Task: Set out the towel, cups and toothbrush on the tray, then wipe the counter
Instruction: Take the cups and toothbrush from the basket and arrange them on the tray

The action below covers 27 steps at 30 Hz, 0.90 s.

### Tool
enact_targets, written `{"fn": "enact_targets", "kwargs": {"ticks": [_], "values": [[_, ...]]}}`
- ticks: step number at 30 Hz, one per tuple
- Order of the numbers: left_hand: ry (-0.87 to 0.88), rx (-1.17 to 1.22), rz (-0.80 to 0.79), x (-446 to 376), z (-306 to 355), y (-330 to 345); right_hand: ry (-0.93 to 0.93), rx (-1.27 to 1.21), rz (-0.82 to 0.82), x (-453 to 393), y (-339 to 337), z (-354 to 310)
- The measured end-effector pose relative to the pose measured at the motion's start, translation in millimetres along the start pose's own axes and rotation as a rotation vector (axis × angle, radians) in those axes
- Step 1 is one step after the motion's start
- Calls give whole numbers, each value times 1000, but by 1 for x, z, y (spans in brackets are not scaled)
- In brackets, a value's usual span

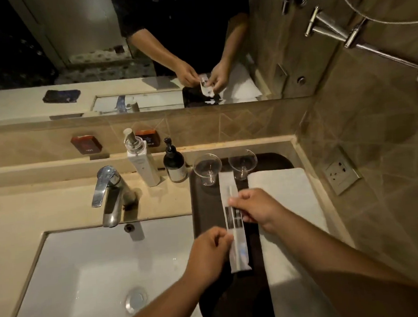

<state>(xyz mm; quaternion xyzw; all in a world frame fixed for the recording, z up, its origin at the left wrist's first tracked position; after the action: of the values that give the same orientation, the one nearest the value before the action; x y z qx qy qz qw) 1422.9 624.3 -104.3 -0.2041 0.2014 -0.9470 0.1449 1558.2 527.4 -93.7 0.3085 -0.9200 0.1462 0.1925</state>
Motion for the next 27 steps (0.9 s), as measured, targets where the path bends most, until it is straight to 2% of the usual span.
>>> {"fn": "enact_targets", "kwargs": {"ticks": [3,5,10,15,23,27], "values": [[-108,-72,18,11,-36,14,160,-28,10,-1,15,48],[-145,-130,24,15,-51,20,179,45,35,-7,22,66],[-55,-313,26,13,-62,29,27,525,148,-22,30,77],[16,-559,-43,10,-65,39,-58,775,187,-25,38,83],[32,-775,-158,16,-69,48,-166,819,48,-30,38,86],[47,-819,-181,22,-71,51,-216,798,34,-29,38,85]]}}
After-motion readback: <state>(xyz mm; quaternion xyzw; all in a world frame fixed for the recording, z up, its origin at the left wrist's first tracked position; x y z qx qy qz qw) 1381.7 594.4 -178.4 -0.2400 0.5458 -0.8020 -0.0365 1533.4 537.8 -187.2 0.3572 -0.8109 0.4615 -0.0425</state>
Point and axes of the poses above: each hand's wrist, its own x-axis away from the middle knuckle, its own y-axis out of the palm, z = x × y, the point moved 6 cm from there along -x, towards the middle knuckle, and after that the axes turned 5 degrees about -y, right-handed, at the moved point
